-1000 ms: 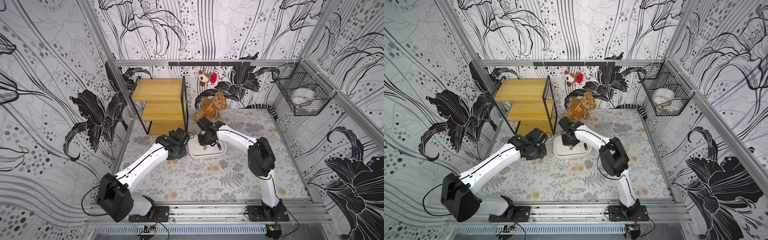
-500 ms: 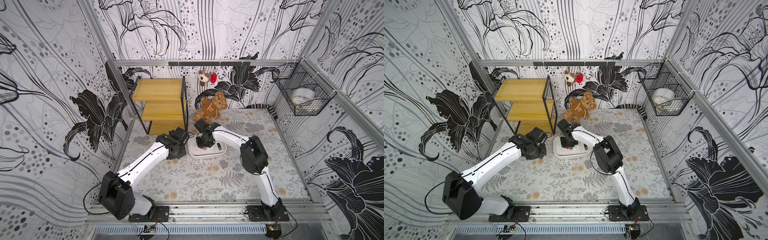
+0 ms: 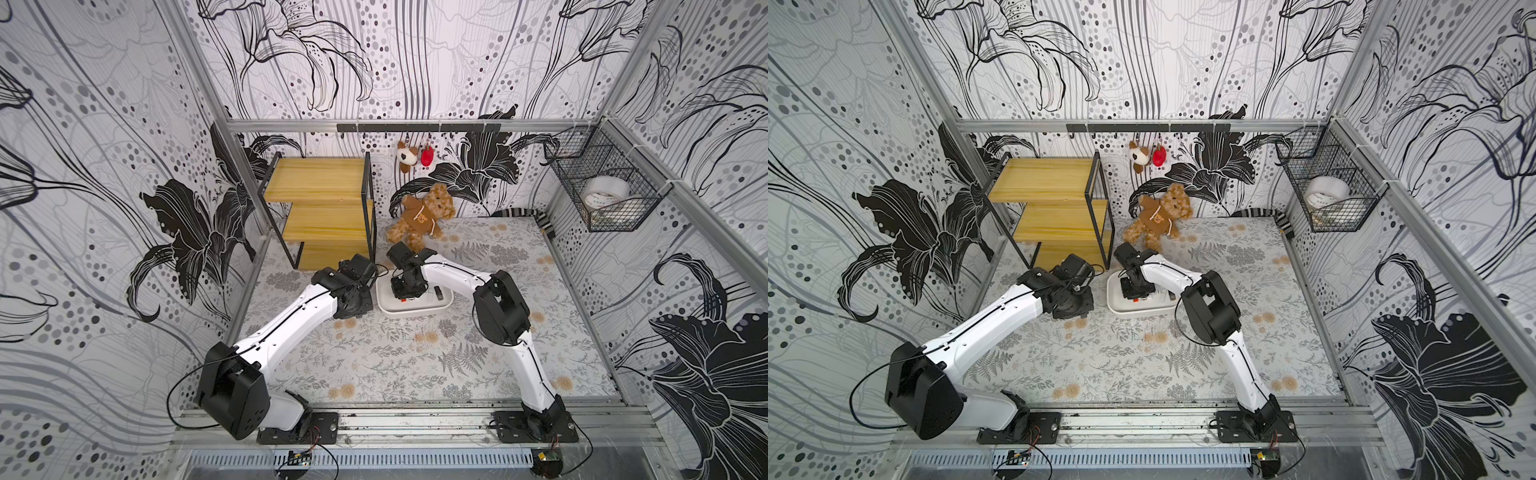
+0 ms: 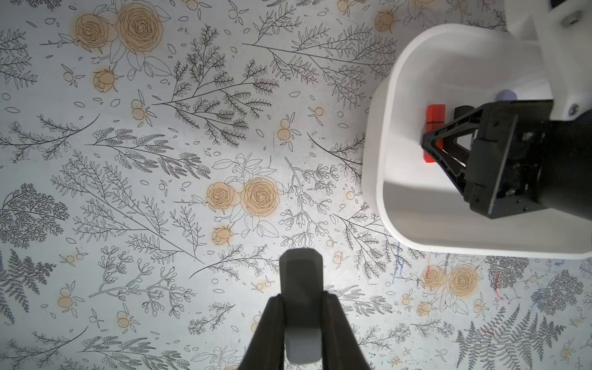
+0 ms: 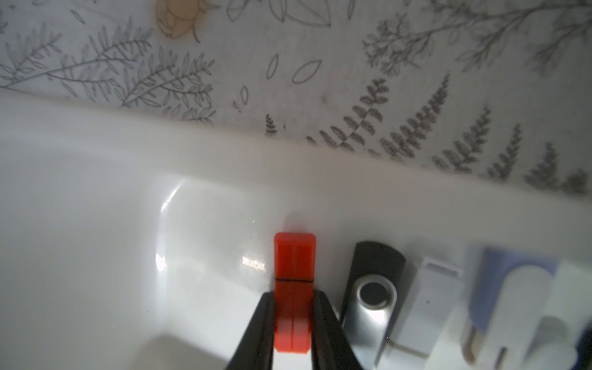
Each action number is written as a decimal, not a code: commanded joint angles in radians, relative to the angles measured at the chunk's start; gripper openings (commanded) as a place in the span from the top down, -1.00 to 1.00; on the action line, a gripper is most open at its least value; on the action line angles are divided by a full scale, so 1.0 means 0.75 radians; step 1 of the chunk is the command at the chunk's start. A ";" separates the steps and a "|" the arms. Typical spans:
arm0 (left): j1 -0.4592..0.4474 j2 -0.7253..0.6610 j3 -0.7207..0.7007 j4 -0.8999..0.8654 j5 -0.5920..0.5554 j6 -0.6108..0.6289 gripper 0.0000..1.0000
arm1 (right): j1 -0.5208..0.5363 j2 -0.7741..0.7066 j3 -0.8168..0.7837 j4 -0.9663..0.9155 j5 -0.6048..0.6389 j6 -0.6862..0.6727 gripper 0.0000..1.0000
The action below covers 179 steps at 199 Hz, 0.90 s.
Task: Put the usb flash drive into the storage box
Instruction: Place the USB flash in the storage box.
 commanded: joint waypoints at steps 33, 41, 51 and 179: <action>0.007 0.050 0.062 0.047 0.010 0.033 1.00 | -0.003 -0.050 0.041 -0.030 0.021 -0.024 0.15; 0.007 0.064 0.083 0.044 0.010 0.038 1.00 | -0.003 -0.065 0.077 -0.061 0.041 -0.034 0.14; 0.007 0.082 0.118 0.041 0.010 0.046 1.00 | -0.003 -0.099 0.102 -0.093 0.073 -0.040 0.13; -0.138 0.564 0.593 0.089 -0.011 0.121 1.00 | -0.299 -0.991 -0.688 0.086 0.155 0.057 -0.06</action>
